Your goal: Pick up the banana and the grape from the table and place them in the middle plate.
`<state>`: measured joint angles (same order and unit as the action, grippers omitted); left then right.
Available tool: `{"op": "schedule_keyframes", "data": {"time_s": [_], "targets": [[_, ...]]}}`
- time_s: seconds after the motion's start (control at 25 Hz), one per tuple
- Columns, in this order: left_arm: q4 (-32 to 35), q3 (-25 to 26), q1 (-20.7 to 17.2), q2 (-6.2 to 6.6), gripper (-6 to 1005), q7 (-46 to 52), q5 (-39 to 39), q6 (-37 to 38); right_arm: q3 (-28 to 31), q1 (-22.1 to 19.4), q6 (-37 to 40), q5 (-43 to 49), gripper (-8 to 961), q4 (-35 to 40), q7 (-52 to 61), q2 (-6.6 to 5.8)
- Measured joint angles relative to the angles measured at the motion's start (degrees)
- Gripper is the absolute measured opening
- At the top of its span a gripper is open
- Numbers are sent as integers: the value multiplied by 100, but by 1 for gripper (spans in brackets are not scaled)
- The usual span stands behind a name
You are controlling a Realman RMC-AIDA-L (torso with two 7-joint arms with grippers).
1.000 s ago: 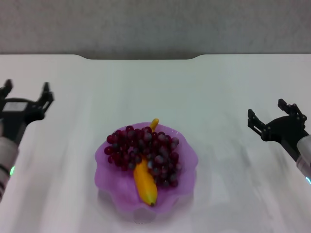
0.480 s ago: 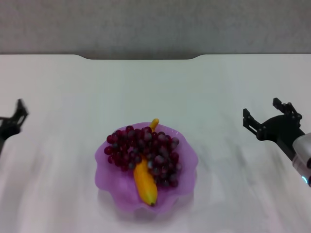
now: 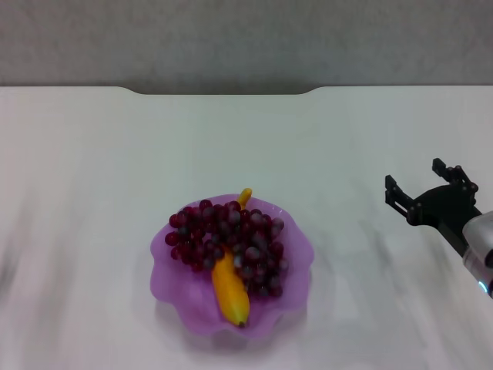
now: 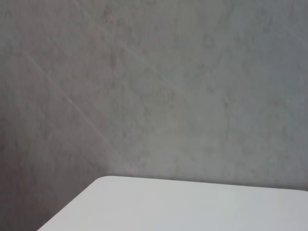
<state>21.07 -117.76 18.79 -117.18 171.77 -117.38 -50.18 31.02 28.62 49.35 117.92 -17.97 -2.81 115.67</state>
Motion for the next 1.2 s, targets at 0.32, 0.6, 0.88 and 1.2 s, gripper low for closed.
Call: {"op": "schedule_keyframes", "data": {"time_s": [0.32, 0.6, 0.88, 1.2], "targets": [[-107, -20, 3, -2, 877, -10, 33, 4, 0, 41, -34, 12, 886, -13, 0, 0], [-124, -27, 62, -2, 877, -14, 35, 25, 0, 52, -44, 11, 887, 17, 0, 4], [-126, -28, 69, -1, 877, -18, 39, 28, 2, 52, -46, -20, 887, 26, 0, 9], [-223, -29, 72, 2, 877, -28, 40, 43, 0, 81, -49, 1, 887, 0, 2, 9]]}}
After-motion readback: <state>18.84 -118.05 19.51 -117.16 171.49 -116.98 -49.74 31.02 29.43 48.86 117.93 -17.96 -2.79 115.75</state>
